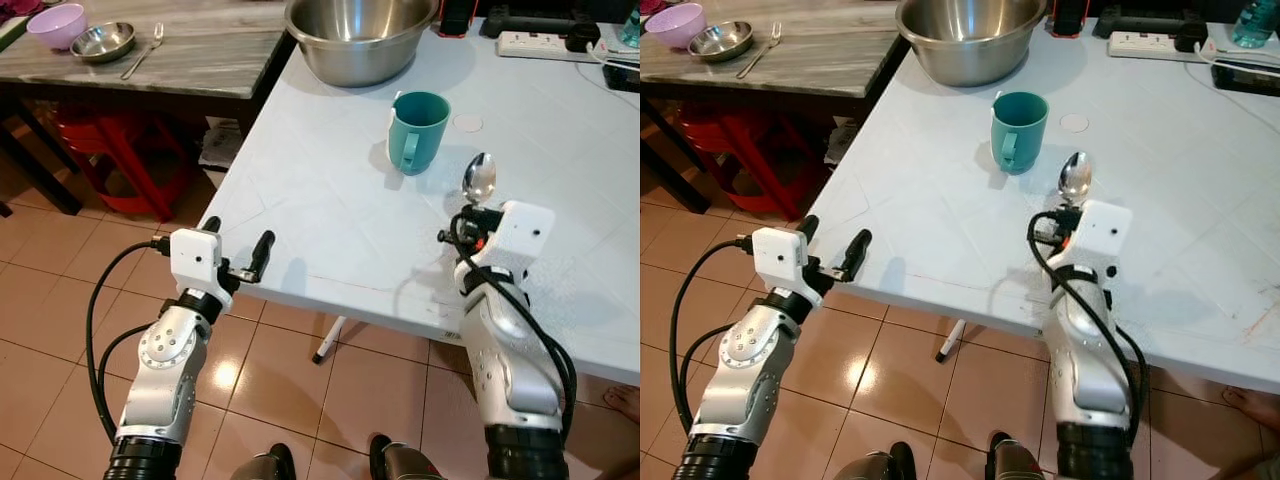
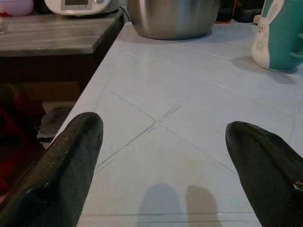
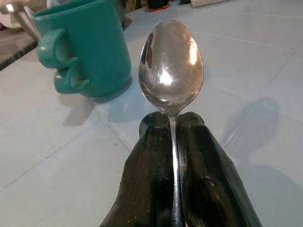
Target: Setting the table
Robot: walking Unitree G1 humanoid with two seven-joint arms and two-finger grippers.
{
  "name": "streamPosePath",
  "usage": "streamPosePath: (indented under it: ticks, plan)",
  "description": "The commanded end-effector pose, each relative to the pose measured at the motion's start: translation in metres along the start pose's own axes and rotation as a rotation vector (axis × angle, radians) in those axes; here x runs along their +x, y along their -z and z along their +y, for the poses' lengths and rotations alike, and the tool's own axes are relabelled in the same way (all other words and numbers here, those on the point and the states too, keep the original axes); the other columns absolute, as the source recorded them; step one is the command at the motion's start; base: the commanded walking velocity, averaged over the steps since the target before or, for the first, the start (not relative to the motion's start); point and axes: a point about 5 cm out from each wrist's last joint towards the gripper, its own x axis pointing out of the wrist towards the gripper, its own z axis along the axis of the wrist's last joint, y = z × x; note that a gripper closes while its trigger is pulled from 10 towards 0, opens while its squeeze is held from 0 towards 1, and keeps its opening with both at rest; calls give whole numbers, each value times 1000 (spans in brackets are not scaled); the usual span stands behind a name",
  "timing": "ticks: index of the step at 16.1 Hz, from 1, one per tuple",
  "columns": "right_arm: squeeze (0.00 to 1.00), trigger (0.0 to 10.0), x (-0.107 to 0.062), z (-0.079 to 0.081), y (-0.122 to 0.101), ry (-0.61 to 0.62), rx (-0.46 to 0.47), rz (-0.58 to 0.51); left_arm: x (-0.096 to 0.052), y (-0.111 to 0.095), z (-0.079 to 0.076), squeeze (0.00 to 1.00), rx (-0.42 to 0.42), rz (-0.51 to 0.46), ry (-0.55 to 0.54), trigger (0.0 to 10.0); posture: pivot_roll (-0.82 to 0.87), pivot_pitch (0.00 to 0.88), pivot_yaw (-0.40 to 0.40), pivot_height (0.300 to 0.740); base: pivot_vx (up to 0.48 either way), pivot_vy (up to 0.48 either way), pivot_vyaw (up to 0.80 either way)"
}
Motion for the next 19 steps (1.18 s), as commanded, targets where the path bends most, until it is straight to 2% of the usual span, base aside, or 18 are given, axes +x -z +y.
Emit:
streamPosePath:
  ticks: [1, 5, 11, 19]
  plan:
    - [0, 10000, -4, 6, -9, -22, -7, -58, -3, 2, 5, 0, -5, 11, -33, 10000, -103, 194, 88, 740, 0, 0, 0]
    - [0, 10000, -7, 6, -9, -35, -6, -63, 2, 1, 3, 0, -20, 4, -20, 10000, -112, 194, 96, 740, 0, 277, 0]
    - [0, 10000, -7, 7, -8, -43, -11, -73, 3, 1, 0, 0, -38, -4, -1, 10000, -111, 192, 101, 740, 0, 362, -493]
    - [0, 10000, -6, 8, -7, -51, -12, -78, 3, 1, -7, 0, -53, -14, 15, 10000, -107, 190, 98, 740, 0, 421, 0]
